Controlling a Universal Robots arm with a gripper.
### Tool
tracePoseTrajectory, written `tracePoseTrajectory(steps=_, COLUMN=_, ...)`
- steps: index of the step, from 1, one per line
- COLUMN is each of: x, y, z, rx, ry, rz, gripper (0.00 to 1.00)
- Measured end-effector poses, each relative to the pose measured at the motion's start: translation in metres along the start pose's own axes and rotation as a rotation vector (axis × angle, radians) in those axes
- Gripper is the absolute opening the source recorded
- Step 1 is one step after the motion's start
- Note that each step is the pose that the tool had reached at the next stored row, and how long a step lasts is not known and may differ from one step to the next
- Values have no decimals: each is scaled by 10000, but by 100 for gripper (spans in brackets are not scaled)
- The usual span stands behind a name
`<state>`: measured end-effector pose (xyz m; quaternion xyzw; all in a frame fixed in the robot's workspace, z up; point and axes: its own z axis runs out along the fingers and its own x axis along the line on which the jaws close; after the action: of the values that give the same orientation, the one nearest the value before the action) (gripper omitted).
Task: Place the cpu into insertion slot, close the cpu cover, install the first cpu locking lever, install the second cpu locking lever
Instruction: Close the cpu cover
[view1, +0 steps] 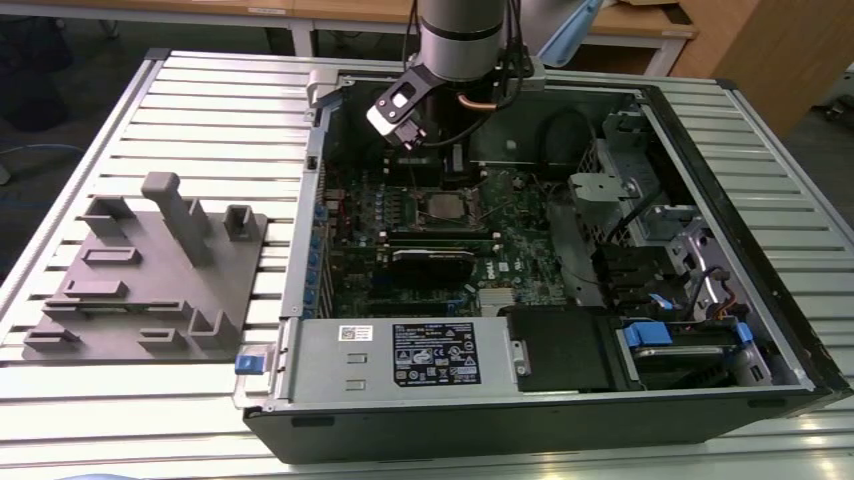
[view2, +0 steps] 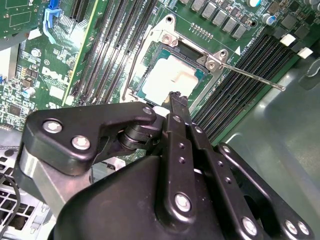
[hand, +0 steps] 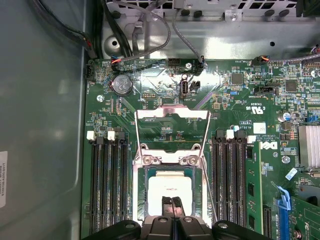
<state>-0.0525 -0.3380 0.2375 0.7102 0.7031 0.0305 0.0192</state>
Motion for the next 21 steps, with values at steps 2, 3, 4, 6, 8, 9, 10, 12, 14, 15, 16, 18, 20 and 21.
tracePoseTrajectory(steps=2, x=1, y=1, z=-16, rx=-2, ry=4, rz=0, gripper=11)
tracePoseTrajectory(steps=3, x=1, y=2, z=-28, rx=-2, ry=5, rz=1, gripper=11)
tracePoseTrajectory(steps=4, x=1, y=3, z=-41, rx=-3, ry=6, rz=0, gripper=11)
tracePoseTrajectory(steps=6, x=2, y=5, z=-66, rx=-2, ry=5, rz=0, gripper=11)
tracePoseTrajectory(steps=8, x=2, y=6, z=-82, rx=-3, ry=5, rz=1, gripper=11)
tracePoseTrajectory(steps=9, x=2, y=7, z=-89, rx=-4, ry=5, rz=0, gripper=11)
tracePoseTrajectory(steps=10, x=2, y=7, z=-95, rx=-3, ry=5, rz=1, gripper=11)
tracePoseTrajectory(steps=12, x=3, y=7, z=-97, rx=-5, ry=7, rz=1, gripper=11)
tracePoseTrajectory(steps=14, x=2, y=7, z=-97, rx=-5, ry=8, rz=0, gripper=11)
tracePoseTrajectory(steps=15, x=2, y=7, z=-98, rx=-4, ry=6, rz=0, gripper=11)
tracePoseTrajectory(steps=16, x=2, y=7, z=-100, rx=-3, ry=6, rz=0, gripper=11)
tracePoseTrajectory(steps=18, x=2, y=8, z=-110, rx=-1, ry=2, rz=0, gripper=11)
tracePoseTrajectory(steps=20, x=2, y=9, z=-118, rx=-3, ry=5, rz=1, gripper=11)
tracePoseTrajectory(steps=21, x=3, y=9, z=-118, rx=-5, ry=8, rz=0, gripper=11)
